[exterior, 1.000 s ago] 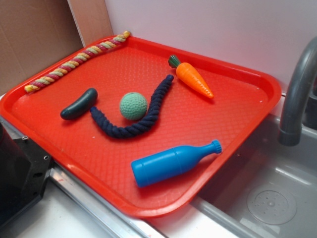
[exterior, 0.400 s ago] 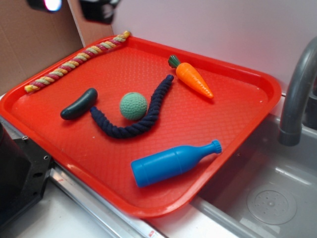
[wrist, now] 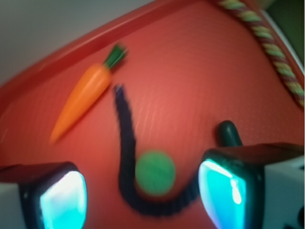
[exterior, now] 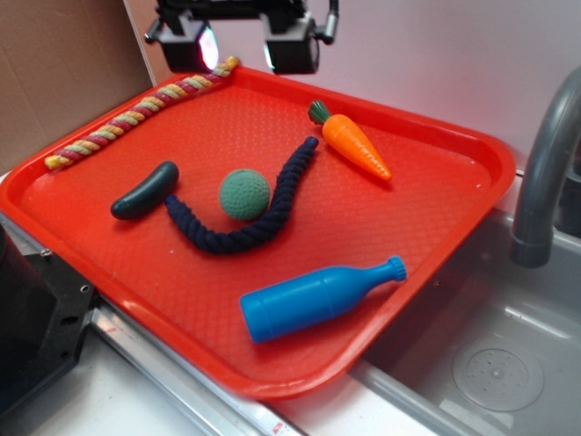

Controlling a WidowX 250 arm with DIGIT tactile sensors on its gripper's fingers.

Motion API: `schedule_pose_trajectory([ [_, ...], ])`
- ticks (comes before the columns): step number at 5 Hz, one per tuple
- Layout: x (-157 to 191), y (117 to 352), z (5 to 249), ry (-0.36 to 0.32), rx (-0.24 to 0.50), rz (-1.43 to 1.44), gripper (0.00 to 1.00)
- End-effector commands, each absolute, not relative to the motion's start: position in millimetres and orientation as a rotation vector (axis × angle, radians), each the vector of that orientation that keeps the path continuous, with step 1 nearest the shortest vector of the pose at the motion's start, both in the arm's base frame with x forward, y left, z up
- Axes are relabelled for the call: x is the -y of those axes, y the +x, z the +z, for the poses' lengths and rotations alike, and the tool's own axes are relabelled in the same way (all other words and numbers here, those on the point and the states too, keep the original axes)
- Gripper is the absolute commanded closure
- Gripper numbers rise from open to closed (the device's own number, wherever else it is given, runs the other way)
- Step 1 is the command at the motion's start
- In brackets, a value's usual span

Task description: Grab the carrot.

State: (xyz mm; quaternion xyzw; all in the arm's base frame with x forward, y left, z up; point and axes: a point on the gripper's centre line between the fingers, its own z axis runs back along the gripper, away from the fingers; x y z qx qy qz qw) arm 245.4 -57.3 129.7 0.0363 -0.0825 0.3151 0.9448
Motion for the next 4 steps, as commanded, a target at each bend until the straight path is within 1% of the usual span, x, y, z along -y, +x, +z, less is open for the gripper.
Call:
schedule_pose_trajectory([
  [1, 54, 256, 146, 0.047, 0.216, 0.652, 0.0],
  [3, 54, 256, 146, 0.047, 0.216, 0.652, 0.0],
  [4, 61, 277, 122, 0.021, 0.281, 0.722, 0.0],
])
